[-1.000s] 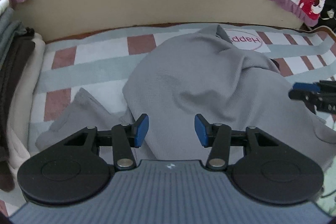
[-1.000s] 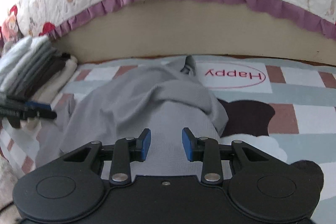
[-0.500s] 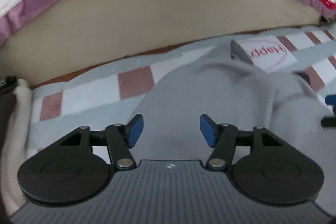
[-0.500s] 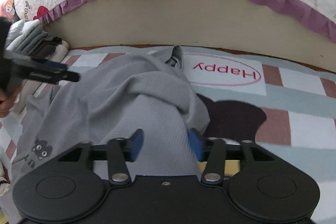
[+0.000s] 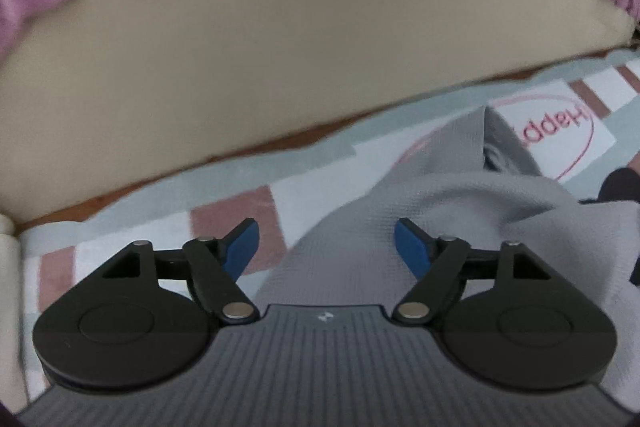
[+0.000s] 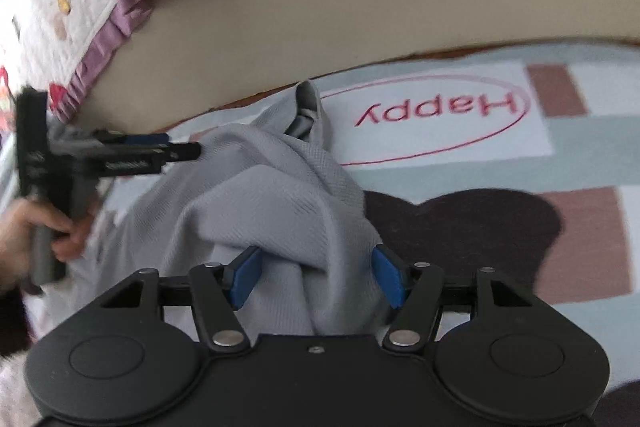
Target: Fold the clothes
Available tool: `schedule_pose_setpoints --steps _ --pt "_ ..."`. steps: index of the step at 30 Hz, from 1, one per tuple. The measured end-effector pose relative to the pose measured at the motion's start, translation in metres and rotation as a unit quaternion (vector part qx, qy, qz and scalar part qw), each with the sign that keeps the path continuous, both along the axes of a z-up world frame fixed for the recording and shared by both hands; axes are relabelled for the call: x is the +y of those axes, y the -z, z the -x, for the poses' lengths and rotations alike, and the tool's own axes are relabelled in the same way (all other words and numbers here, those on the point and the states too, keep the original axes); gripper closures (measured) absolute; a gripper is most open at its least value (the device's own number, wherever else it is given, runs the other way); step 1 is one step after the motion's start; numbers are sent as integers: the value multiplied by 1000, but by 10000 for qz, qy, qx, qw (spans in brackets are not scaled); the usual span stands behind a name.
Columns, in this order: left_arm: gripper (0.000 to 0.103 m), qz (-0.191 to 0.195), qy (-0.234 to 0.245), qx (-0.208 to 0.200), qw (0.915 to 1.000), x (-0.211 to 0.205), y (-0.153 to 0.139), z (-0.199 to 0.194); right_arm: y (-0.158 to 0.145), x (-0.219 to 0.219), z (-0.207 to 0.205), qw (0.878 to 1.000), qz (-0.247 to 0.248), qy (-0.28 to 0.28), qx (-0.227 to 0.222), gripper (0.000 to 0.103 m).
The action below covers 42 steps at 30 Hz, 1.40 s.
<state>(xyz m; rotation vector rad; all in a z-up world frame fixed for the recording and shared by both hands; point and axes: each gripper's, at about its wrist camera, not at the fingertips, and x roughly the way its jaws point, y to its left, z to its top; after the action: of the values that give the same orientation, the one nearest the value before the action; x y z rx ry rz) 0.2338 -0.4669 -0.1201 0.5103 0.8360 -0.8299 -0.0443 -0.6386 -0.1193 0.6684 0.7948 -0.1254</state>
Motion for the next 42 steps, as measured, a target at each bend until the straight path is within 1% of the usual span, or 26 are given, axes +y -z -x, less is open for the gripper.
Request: schedule_pose_setpoints --steps 1,2,4,6,7,9,10,11,13,16,17,19,20,21,22,25,28,30,32,35,38,42 --pt "28 -46 -7 5 10000 -3 5 -1 2 0 -4 9999 -123 -34 -39 78" --pt "28 -87 -16 8 10000 -5 9 -1 1 1 -6 9998 -184 -68 -102 97" --pt "28 46 -135 19 9999 -5 11 0 -18 9 -1 9991 113 -133 -389 97" --pt "28 210 -249 273 9991 -1 14 0 -37 18 5 9967 411 -198 -676 97" --pt "32 273 -291 420 9983 1 16 -1 -46 22 8 9948 559 -231 -819 97" --pt "62 354 -268 765 9961 5 18 2 -65 30 13 9898 856 -295 -1104 97" --pt "93 374 -314 720 9962 8 15 6 -75 34 16 9866 1003 -327 -1246 97" --pt "96 470 -403 636 9961 13 10 9 -84 39 19 9832 1189 -345 -1342 97" --pt "98 925 -730 551 9915 30 -5 14 -96 57 22 9766 1752 -275 -1217 97" --pt "98 1315 -808 339 9874 50 -32 28 -91 88 26 9781 1755 1 -1116 97" --pt "98 1317 -769 173 9881 55 -40 34 -86 97 29 9788 1688 136 -1150 97" --pt "98 1321 -692 -153 9887 64 -56 45 -70 109 36 9821 1312 527 -1243 97" --pt "98 1307 -719 -211 9886 68 -63 46 -62 116 39 9831 1122 669 -1281 97" --pt "98 1299 -776 -298 9880 75 -71 49 -55 122 39 9852 960 604 -1284 97" --pt "98 1280 -790 -408 9878 79 -77 54 -50 131 38 9869 938 453 -1232 97" --pt "99 1304 -785 -935 9839 96 -93 70 -44 153 36 9863 1307 160 -990 97" --pt "99 1405 -864 -1332 9773 116 -107 88 -43 151 36 9871 1235 66 -1014 97" --pt "99 1671 -1106 -1194 9724 138 -116 96 -45 142 37 9882 1114 131 -1041 97" --pt "99 1793 -1317 -1004 9698 155 -113 102 -46 133 40 9889 1053 209 -1030 97" --pt "99 1661 -1383 -837 9728 167 -103 109 -42 129 44 9899 983 238 -989 97" --pt "99 1465 -1361 -913 9755 173 -94 122 -40 128 49 9891 1094 169 -975 97" --pt "99 1586 -1367 -849 9742 191 -102 133 -48 130 54 9872 1246 19 -999 97"
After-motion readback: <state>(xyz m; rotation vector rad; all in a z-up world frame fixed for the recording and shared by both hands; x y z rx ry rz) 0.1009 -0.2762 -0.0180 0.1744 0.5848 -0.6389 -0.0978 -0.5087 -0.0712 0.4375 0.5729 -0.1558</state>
